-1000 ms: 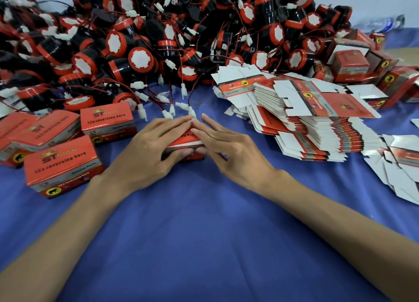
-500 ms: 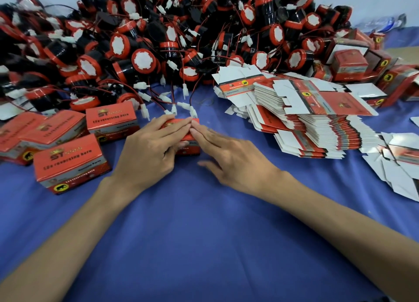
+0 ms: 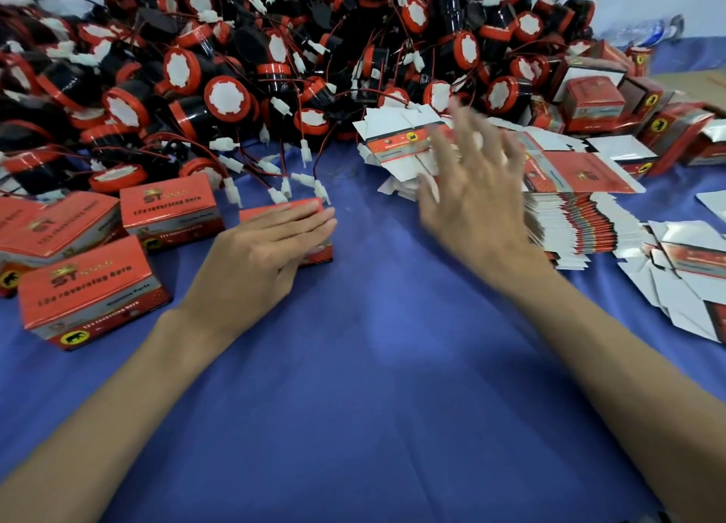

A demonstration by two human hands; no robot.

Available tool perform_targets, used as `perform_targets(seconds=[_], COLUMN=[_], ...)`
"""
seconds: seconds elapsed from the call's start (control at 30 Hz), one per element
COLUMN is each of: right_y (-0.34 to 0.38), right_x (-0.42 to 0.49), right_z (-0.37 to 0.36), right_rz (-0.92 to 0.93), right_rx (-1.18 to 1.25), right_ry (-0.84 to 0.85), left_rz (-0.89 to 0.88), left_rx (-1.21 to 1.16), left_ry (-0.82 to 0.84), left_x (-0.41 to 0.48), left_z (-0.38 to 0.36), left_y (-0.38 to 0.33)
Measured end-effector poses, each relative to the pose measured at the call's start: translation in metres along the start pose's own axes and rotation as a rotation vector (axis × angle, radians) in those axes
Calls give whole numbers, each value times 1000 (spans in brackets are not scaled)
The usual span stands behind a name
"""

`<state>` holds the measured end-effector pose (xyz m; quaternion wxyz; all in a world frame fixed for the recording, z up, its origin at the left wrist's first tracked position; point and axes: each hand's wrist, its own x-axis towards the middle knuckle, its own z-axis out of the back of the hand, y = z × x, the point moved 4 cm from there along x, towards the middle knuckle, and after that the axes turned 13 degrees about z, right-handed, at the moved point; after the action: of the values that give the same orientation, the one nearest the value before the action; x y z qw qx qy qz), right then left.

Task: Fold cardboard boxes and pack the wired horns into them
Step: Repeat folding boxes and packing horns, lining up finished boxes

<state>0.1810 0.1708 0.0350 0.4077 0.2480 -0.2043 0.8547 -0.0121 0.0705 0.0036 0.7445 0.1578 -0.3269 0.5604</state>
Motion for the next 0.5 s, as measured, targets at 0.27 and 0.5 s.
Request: perform_targets(seconds=[0.27,0.5], right_y=[-56,-49], right_x=[1,2], right_z=[-11,-8], right_rz=[-256,-147], right_rx=[-127,-173], right_ry=[358,319], left_rz=[79,312], left_rx=[118,536], left_ry=[-147,-92], left_x=[1,-5], left_z=[12,13], left_y=[-8,4])
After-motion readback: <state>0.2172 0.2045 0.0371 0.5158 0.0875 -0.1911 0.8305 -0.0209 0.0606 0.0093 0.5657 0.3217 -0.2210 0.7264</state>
